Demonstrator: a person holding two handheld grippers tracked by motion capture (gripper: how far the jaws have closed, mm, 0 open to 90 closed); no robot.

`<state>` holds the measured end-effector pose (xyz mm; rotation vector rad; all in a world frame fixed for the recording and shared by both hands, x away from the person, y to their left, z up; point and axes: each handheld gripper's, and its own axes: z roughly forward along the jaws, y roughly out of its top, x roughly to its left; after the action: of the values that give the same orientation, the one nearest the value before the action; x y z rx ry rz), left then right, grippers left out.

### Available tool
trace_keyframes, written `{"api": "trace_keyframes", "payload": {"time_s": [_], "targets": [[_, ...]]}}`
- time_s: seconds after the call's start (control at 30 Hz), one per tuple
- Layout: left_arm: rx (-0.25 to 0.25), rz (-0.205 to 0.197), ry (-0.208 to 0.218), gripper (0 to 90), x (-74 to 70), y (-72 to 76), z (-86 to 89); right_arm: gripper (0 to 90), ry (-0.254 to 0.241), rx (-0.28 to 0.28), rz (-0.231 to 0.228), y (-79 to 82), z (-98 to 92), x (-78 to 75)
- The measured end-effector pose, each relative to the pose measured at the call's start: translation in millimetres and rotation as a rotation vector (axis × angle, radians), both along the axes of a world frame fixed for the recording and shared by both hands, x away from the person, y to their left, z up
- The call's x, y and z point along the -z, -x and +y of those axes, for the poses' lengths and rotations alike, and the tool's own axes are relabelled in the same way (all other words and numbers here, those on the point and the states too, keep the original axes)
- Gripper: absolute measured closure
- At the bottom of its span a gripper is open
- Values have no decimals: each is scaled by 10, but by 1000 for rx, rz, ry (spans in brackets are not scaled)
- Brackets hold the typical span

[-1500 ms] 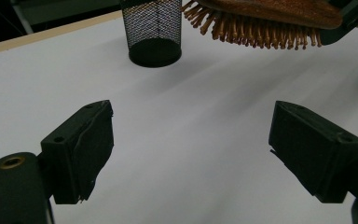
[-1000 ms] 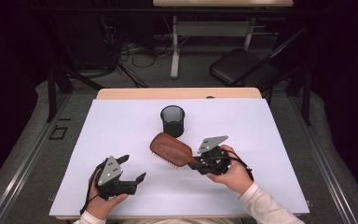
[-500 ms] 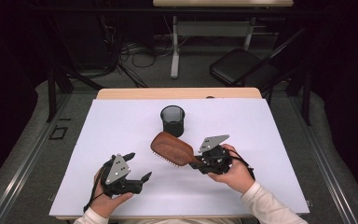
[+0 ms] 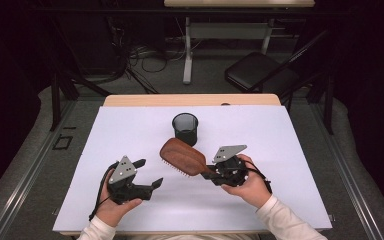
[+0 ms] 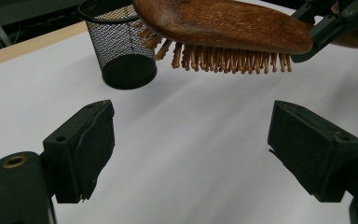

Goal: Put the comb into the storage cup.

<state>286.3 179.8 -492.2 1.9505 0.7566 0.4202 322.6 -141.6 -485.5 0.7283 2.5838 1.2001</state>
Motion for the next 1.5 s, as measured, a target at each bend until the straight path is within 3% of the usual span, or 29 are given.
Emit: {"api": "trace_keyframes", "payload": {"time_s": [0.13, 0.37, 0.57, 0.8, 0.97, 1.23, 1.5], "targets": [[3, 5, 19, 150, -58, -26, -11, 719, -24, 9, -6, -6, 12, -12], [-1, 59, 73, 149, -151, -126, -12, 719, -58, 22, -20, -27, 51, -48], [-3, 120, 151, 147, -206, -218, 1, 719, -92, 31, -31, -47, 106, -87], [-16, 145, 201, 143, -280, -306, 18, 719, -131, 52, -43, -67, 161, -104], [-29, 169, 226, 134, -299, -358, 24, 719, -179, 88, -65, -78, 170, -100], [-20, 188, 244, 105, -343, -416, -12, 719, -193, 111, -93, -45, 185, -52], [-14, 233, 276, 95, -390, -496, -48, 719, -208, 129, -109, -23, 175, -30]]}}
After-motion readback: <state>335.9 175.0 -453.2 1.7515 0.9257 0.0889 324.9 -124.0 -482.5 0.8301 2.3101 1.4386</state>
